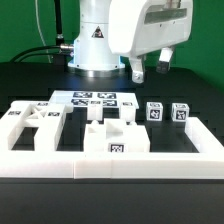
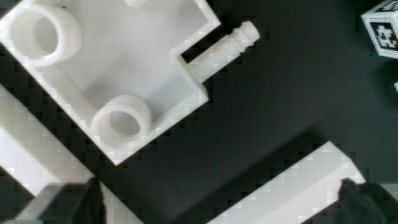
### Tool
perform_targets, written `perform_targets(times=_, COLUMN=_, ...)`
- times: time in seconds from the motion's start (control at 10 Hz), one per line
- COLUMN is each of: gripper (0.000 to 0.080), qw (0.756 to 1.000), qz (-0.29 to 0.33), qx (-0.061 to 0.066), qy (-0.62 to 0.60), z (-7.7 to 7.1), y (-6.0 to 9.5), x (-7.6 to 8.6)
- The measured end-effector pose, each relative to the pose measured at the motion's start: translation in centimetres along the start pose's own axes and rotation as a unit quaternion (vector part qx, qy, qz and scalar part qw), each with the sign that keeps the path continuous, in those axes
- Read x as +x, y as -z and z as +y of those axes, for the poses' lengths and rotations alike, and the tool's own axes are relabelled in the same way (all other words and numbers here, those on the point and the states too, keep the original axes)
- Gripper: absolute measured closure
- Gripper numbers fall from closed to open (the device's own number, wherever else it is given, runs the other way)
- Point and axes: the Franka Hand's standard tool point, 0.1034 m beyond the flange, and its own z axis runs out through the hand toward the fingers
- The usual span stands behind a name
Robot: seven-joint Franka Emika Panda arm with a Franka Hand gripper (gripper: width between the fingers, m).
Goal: Assemble chair
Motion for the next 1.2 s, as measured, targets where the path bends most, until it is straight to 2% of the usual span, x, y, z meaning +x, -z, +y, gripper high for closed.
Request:
perform_targets(times=0.5, gripper=0.015, qw=1.0, qz=-0.001, qx=0.001, qy=0.0, z=0.2, y=-0.2, x=-0.3)
perform_targets(times=0.7, gripper=0.015, qw=1.0, qz=0.0, qx=-0.003, qy=0.021, z=2.2, y=-2.4, x=-2.9)
perform_targets(times=0.8, gripper=0.015, qw=1.0, qz=0.007, qx=-0.01, qy=0.022, z=3.1, y=-3.2, x=-3.4)
perform_targets(times=0.9, gripper=0.015, qw=1.0, qz=0.006, qx=-0.009, qy=0.018, z=3.3, y=-3.8, x=-3.6)
perform_targets(times=1.0, gripper=0.015, qw=1.0, qz=-0.001, qx=-0.001, qy=0.019, z=3.3, y=-3.9, x=-3.5)
perform_targets(times=1.2, gripper=0.015, qw=1.0, qz=0.0, qx=-0.001, qy=-0.021, z=3.3, y=-3.9, x=-3.5)
